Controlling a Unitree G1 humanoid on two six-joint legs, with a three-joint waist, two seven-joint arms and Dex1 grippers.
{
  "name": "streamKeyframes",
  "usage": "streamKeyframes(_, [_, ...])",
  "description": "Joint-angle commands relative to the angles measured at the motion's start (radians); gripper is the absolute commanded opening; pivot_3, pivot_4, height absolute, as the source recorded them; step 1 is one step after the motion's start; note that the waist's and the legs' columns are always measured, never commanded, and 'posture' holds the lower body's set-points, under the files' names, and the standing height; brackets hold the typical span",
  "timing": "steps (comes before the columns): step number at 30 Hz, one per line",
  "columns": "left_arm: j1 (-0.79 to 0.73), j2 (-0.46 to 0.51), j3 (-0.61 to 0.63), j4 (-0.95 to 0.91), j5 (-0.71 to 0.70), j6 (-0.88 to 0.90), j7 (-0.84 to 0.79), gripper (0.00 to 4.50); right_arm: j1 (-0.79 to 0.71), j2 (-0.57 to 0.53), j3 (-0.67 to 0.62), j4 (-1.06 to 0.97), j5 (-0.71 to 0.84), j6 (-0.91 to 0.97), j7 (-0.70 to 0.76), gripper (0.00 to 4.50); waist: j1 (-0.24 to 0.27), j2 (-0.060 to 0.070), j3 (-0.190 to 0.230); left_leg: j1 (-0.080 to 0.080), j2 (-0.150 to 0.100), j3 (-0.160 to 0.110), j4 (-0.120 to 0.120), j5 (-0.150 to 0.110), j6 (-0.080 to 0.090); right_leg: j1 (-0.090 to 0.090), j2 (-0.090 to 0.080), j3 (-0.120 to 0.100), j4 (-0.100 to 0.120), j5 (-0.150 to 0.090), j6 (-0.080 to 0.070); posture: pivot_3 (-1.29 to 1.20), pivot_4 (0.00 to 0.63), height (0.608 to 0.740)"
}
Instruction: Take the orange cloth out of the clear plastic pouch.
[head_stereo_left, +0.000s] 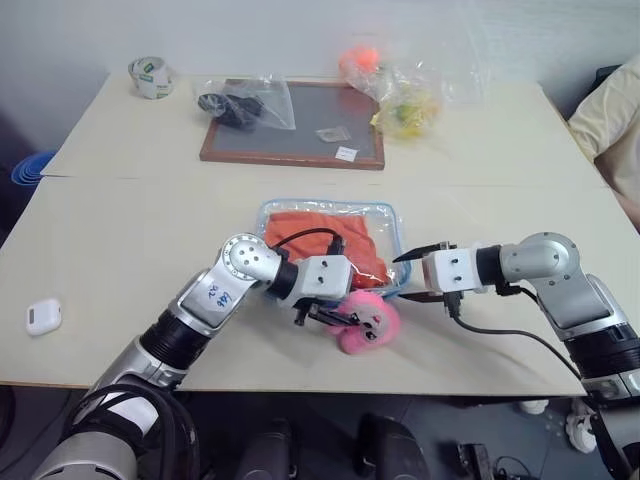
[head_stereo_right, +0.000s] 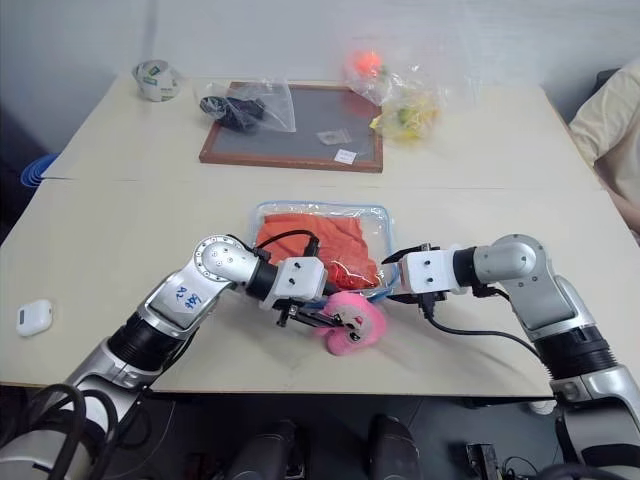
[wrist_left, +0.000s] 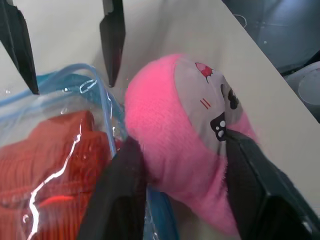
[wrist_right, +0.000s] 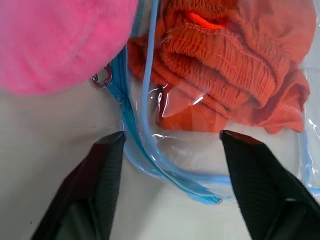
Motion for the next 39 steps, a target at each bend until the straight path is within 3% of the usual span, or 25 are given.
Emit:
streamKeyframes(1, [0.010, 0.007, 0.040, -0.066, -0.005, 0.018, 0.007, 1.11, -0.026, 0.006, -0.008, 0.018, 0.008, -0.038, 0.009, 2.02, 0.000, 0.000, 0.000, 0.000, 0.000, 0.000, 0.000, 0.000, 0.000, 0.000, 0.000, 0.000, 0.000, 0.000, 0.000, 0.00, 0.150, 0.740])
streamKeyframes(4, [0.031, 0.019, 0.059, -0.097, -0.007, 0.038, 0.016, 0.29, -0.034, 0.007, -0.004, 0.038, 0.011, -0.057, 0.025, 0.89, -0.002, 0.000, 0.000, 0.000, 0.000, 0.000, 0.001, 0.000, 0.000, 0.000, 0.000, 0.000, 0.000, 0.000, 0.000, 0.00, 0.150, 0.740])
streamKeyframes(7, [0.076, 0.045, 0.093, -0.147, 0.000, 0.072, 0.045, 0.03, -0.034, -0.003, -0.004, 0.049, 0.024, -0.074, 0.060, 0.07, -0.003, 0.000, 0.000, 0.000, 0.000, 0.000, 0.001, 0.000, 0.000, 0.000, 0.000, 0.000, 0.000, 0.000, 0.000, 0.00, 0.150, 0.740])
streamKeyframes(8, [0.097, 0.057, 0.109, -0.167, 0.000, 0.091, 0.059, 0.02, -0.033, -0.004, -0.005, 0.052, 0.021, -0.083, 0.061, 0.00, -0.003, 0.000, 0.000, 0.000, 0.001, 0.000, 0.000, 0.000, 0.000, 0.000, 0.000, 0.000, 0.000, 0.000, 0.000, 0.00, 0.150, 0.740])
streamKeyframes(15, [0.301, 0.170, 0.346, -0.349, -0.050, 0.248, 0.186, 0.02, -0.062, 0.000, -0.015, 0.122, -0.029, -0.160, 0.005, 0.00, -0.008, 0.000, 0.000, 0.001, 0.001, -0.009, 0.000, 0.000, 0.000, 0.000, 0.000, 0.000, 0.000, 0.000, 0.000, 0.00, 0.150, 0.740])
streamKeyframes(17, [0.371, 0.205, 0.455, -0.395, -0.089, 0.302, 0.207, 0.02, -0.067, -0.003, -0.021, 0.139, -0.028, -0.189, -0.002, 0.00, -0.009, 0.000, 0.000, 0.001, 0.001, -0.009, 0.000, 0.000, 0.000, 0.001, 0.000, 0.000, 0.000, 0.000, 0.000, 0.00, 0.150, 0.740])
streamKeyframes(21, [0.545, 0.274, 0.790, -0.449, -0.186, 0.437, 0.227, 0.02, -0.070, -0.032, -0.040, 0.167, -0.002, -0.226, 0.017, 0.00, -0.016, 0.000, 0.000, 0.000, 0.001, -0.010, 0.000, 0.000, 0.000, 0.001, -0.001, -0.001, 0.000, 0.000, 0.000, 0.00, 0.150, 0.740])
streamKeyframes(25, [0.630, 0.329, 0.972, -0.425, -0.235, 0.479, 0.224, 0.02, -0.052, -0.050, -0.044, 0.157, 0.035, -0.231, 0.047, 0.00, -0.017, 0.001, 0.000, 0.000, 0.001, -0.013, 0.000, 0.000, 0.000, 0.003, -0.001, -0.003, -0.001, 0.000, 0.000, 0.00, 0.150, 0.740])
streamKeyframes(30, [0.633, 0.329, 0.988, -0.363, -0.226, 0.411, 0.285, 0.02, -0.048, -0.046, -0.040, 0.159, 0.055, -0.232, 0.059, 0.00, -0.019, 0.001, 0.000, 0.001, 0.000, -0.013, 0.000, 0.000, -0.001, 0.003, -0.002, -0.004, -0.001, 0.000, 0.000, 0.00, 0.150, 0.740])
streamKeyframes(33, [0.616, 0.298, 0.921, -0.392, -0.252, 0.418, 0.310, 0.02, -0.045, -0.028, -0.042, 0.105, 0.112, -0.108, 0.076, 0.00, -0.020, 0.001, 0.000, 0.000, 0.000, -0.013, 0.000, 0.000, -0.001, 0.003, -0.002, -0.004, -0.001, 0.000, 0.000, 0.00, 0.150, 0.740])
streamKeyframes(36, [0.617, 0.278, 0.884, -0.393, -0.260, 0.426, 0.335, 0.98, -0.045, -0.032, -0.041, 0.085, 0.120, -0.055, 0.082, 0.68, -0.024, 0.001, 0.000, 0.000, 0.000, -0.013, 0.000, 0.000, -0.001, 0.003, -0.002, -0.004, -0.001, 0.000, 0.000, 0.00, 0.150, 0.740])
streamKeyframes(39, [0.643, 0.278, 0.889, -0.403, -0.283, 0.437, 0.335, 1.92, -0.027, -0.044, -0.063, 0.036, 0.165, 0.017, 0.096, 1.69, -0.025, 0.001, 0.000, 0.000, 0.000, -0.013, 0.000, 0.000, -0.001, 0.002, -0.002, -0.004, -0.001, 0.000, 0.000, 0.00, 0.150, 0.740])
